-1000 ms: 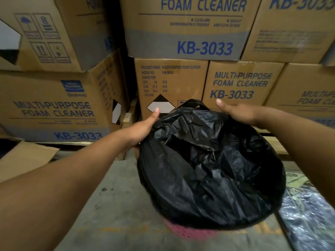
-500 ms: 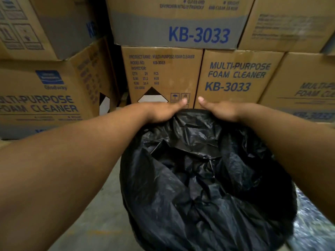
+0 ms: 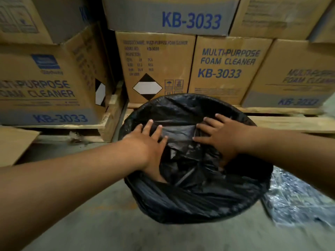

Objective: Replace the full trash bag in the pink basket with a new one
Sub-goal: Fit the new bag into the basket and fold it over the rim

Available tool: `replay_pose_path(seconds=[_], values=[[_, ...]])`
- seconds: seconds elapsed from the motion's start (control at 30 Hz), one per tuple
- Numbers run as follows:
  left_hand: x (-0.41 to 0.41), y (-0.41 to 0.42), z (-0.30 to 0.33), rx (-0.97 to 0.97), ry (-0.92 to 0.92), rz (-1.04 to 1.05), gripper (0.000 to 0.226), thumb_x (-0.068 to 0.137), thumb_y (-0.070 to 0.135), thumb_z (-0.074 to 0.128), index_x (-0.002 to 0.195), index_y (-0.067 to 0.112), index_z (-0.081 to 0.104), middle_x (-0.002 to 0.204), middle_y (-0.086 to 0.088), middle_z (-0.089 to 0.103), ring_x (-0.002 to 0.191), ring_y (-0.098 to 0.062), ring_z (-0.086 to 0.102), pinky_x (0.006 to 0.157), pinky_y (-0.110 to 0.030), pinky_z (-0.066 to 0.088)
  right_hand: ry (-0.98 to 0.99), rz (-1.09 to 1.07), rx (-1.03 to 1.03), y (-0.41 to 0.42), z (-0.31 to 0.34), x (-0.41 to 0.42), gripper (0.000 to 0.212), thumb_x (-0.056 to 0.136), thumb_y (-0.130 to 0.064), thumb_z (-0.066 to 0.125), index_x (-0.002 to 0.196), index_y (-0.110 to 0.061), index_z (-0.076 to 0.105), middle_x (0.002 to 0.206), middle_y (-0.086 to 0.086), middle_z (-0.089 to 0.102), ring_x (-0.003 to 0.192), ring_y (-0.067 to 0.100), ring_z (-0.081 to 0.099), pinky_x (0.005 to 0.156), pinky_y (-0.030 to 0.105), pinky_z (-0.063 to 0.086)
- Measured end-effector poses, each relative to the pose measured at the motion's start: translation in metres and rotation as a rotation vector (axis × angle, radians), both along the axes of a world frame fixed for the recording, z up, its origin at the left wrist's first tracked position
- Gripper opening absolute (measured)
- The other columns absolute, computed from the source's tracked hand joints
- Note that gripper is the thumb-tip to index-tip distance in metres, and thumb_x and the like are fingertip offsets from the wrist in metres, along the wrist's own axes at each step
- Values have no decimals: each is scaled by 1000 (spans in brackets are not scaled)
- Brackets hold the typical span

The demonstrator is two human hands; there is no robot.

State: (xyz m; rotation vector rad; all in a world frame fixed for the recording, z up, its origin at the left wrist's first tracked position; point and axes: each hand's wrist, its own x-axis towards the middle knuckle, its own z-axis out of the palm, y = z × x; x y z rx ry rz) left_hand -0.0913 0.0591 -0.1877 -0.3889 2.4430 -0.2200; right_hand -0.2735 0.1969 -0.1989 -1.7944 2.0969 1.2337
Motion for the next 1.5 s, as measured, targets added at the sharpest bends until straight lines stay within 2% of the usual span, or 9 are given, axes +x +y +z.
replay_pose_path(seconds=[0.07,0.23,0.43,0.6,0.73,1.1,1.23,1.37,1.5], values=[[-5,0,-7,-89,-113,5,134,66,88,57,156,20,-14,164,-12,-21,147,-41,-22,121,-54,-4,-4,-71,46,0,-5,1,110,72,-73,61,154,-37,0,164,8,-7,150,35,-5,118,55,2],[-14,16,22,-16,121,-61,121,53,98,50,151,29,32,149,-1,47,136,-31,43,108,-55,34,-105,-42,-213,7,37,12,70,79,-69,54,142,-43,38,145,-2,44,131,28,44,104,45,39],[-6,26,3,-86,-422,124,115,63,96,40,157,32,17,165,0,17,151,-37,1,105,-75,-18,159,-336,246,39,16,25,85,79,-77,42,152,-39,18,165,-5,5,145,41,-23,100,75,-19],[0,30,19,59,-45,7,122,50,101,45,151,32,36,152,5,44,141,-30,38,114,-64,18,-90,-192,-67,36,42,31,88,67,-89,44,139,-40,43,144,-4,49,138,27,37,114,61,16],[14,24,20,302,-29,-26,87,69,83,60,142,37,50,147,8,50,130,-20,48,104,-32,37,-115,-199,87,49,40,51,90,63,-91,43,141,-47,39,154,-5,34,145,30,18,113,68,8],[9,24,9,209,-256,133,102,56,90,62,139,32,52,133,7,58,119,-24,55,108,-44,38,-160,-325,215,49,48,57,76,75,-80,49,140,-39,46,140,-7,52,130,24,44,115,50,23],[6,32,34,163,87,24,106,63,94,47,145,27,45,141,3,55,125,-24,54,102,-40,44,-270,-337,-37,39,57,46,86,70,-74,63,144,-34,43,136,-4,57,121,23,54,98,32,43],[29,47,39,636,119,-89,90,70,92,40,147,47,38,151,16,44,136,-10,43,108,-30,34,-203,-228,-144,26,36,33,101,64,-83,58,150,-46,20,155,1,32,138,30,36,105,46,40],[47,55,38,550,177,-351,93,66,90,51,146,44,39,130,21,60,102,0,56,81,-19,44,-163,-171,-81,10,7,36,107,66,-83,57,150,-49,-2,164,0,-9,149,32,2,112,56,24]])
